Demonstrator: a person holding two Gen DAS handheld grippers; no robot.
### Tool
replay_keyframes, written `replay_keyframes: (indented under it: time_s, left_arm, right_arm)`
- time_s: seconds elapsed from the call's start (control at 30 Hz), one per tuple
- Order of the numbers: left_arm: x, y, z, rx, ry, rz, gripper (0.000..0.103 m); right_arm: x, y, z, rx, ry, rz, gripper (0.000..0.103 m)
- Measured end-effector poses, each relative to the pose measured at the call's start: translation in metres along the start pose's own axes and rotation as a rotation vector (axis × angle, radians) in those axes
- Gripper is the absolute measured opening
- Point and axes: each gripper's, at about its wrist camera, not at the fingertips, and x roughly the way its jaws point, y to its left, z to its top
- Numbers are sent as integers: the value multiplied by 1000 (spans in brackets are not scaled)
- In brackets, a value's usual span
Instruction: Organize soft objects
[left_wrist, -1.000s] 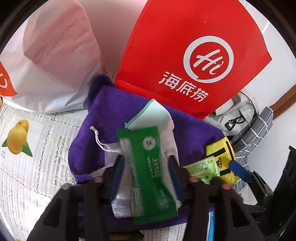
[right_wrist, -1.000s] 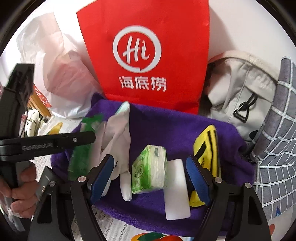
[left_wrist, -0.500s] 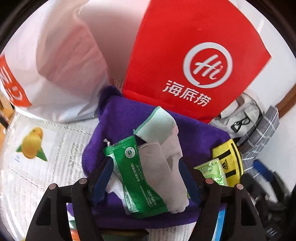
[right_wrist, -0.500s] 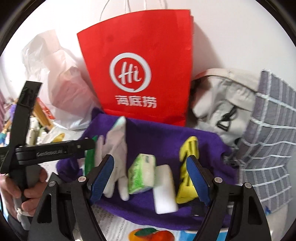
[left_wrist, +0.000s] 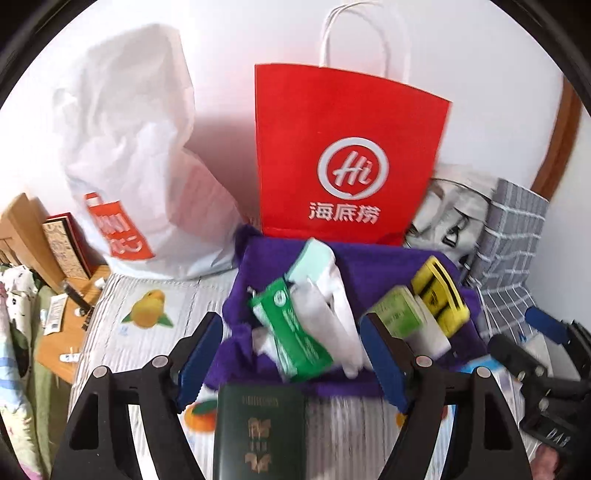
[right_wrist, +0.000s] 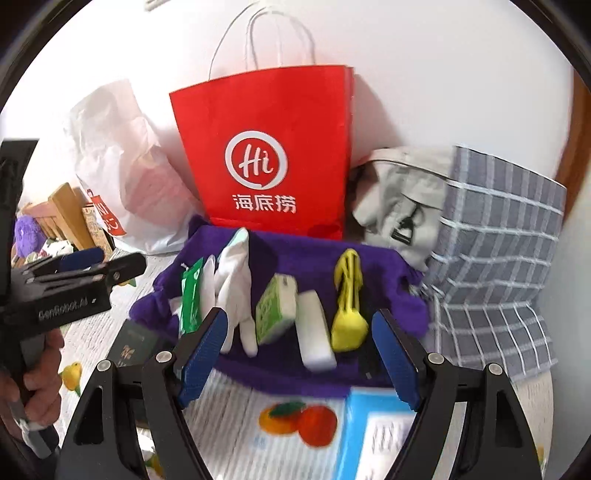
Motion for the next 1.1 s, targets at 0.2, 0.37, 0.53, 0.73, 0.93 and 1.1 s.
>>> replay_keyframes:
  time_s: [0.2, 0.37, 0.53, 0.73, 0.93, 1.1]
  left_arm:
    - [-54, -14, -41, 23, -17, 24, 79]
    - [-98, -19, -66, 18, -38, 2, 80]
    - [-145, -23, -101, 10, -75, -8, 85]
    - [-180, -25, -133, 2, -93, -3, 89]
    - [-202, -30, -160, 23, -98, -19, 90]
    - [-216, -34, -173, 44, -117, -1, 91]
  right_arm:
    - [-56, 0, -35, 1, -28, -12, 83]
    - [-98, 1, -68, 15, -51, -37, 97]
    - [-136, 0, -105, 59, -48, -60, 103]
    - [-172, 2, -139, 80, -49, -64, 103]
    - [-196, 9, -153, 69, -67, -89, 103]
    - [-213, 11, -159, 69, -89, -101, 103]
